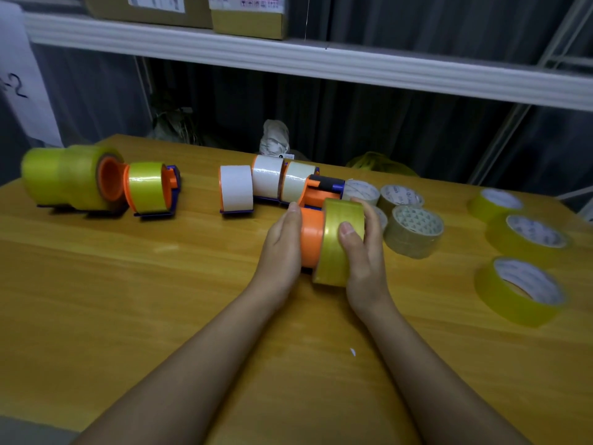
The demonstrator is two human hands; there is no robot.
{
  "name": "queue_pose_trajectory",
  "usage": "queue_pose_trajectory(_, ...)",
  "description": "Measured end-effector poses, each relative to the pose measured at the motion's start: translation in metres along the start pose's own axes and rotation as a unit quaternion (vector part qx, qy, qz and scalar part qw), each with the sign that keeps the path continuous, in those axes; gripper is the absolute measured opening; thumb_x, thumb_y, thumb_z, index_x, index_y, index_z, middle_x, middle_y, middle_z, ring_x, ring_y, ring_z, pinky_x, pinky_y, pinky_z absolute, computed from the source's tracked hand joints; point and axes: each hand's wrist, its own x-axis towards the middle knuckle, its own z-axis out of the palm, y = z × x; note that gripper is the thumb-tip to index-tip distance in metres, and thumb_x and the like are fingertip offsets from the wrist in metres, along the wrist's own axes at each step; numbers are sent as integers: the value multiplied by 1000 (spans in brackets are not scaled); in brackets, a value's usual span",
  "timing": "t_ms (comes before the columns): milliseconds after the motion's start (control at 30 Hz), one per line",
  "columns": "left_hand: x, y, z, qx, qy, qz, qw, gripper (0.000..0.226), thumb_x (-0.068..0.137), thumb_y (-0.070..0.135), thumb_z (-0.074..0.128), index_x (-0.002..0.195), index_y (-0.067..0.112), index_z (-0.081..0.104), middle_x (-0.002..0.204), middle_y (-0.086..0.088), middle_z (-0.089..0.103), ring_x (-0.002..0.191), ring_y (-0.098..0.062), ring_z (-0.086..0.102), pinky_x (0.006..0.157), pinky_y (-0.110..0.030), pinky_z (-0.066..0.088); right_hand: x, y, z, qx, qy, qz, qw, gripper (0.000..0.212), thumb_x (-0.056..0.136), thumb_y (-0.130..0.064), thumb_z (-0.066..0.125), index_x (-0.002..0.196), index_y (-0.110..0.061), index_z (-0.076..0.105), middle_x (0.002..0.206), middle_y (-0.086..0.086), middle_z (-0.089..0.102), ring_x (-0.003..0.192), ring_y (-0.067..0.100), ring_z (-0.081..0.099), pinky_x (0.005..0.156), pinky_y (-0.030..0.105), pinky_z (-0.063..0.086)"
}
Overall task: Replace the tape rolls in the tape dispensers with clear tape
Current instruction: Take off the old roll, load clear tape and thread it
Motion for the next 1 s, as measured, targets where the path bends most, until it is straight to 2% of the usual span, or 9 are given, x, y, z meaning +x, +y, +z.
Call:
queue_pose_trajectory(167,-5,-4,0,62,1,116,991,35,100,39,33,82,22,58,77,2,62,73,-9,59,73,-25,48,3,-4,0,53,-18,14,998,57,80,-47,49,127,-14,47,114,1,57,98,4,60,80,19,48)
queue_pose_trajectory(300,-8,-9,-4,110,-48,198,973,47,92,50,30,85,9,53,72,-21,54,63,-34,53,60,-46,46,2,-3,-1,91,-20,74,993,78,78,-56,53,137,-5,44,127,14,58,117,23,58,100,45,46)
queue_pose_trajectory(367,-7,-8,-5,101,-54,193,974,45,92,50,31,84,11,52,70,-17,53,62,-32,53,59,-46,45,1,-5,-1,81,-18,71,994,76,79,-56,53,136,-7,44,129,15,56,119,29,55,103,53,43)
queue_pose_trajectory(467,-6,-7,-4,53,-41,151,986,34,98,38,33,84,19,58,74,6,60,70,-8,57,70,-28,48,1,-6,-2,19,-8,3,1000,59,82,-50,49,130,-15,46,123,11,54,111,25,56,94,41,48)
queue_pose_trajectory(567,-7,-2,-2,26,-33,78,996,34,104,30,32,84,24,59,73,11,66,71,1,60,71,-17,49,-2,-4,-1,-37,-10,-37,999,55,83,-50,46,130,-23,42,123,-5,45,112,5,51,92,19,42)
queue_pose_trajectory(633,-5,-1,-1,3,-29,32,999,33,103,31,33,84,25,60,71,14,67,75,-1,62,72,-16,50,-3,-3,-1,-61,-2,-47,997,56,82,-51,46,131,-24,41,123,-10,42,115,2,47,94,15,39)
queue_pose_trajectory(767,-6,-4,1,47,-19,74,996,36,102,38,32,87,22,61,83,7,65,86,-7,62,85,-30,48,0,-4,1,27,-18,-3,999,57,81,-49,50,128,-17,48,118,-2,55,108,9,56,89,25,47)
queue_pose_trajectory(867,-8,-9,0,122,-54,164,977,50,94,48,27,94,7,57,87,-14,61,82,-23,59,78,-45,47,3,-3,4,107,-21,87,990,90,74,-64,64,136,-2,44,127,18,57,119,29,56,104,53,42)
queue_pose_trajectory(1000,-4,-10,-3,134,-84,180,971,52,93,51,26,100,9,57,91,-16,62,84,-26,60,79,-50,47,2,-6,7,108,-13,107,988,100,70,-71,64,140,-3,42,131,20,55,123,33,54,107,56,39)
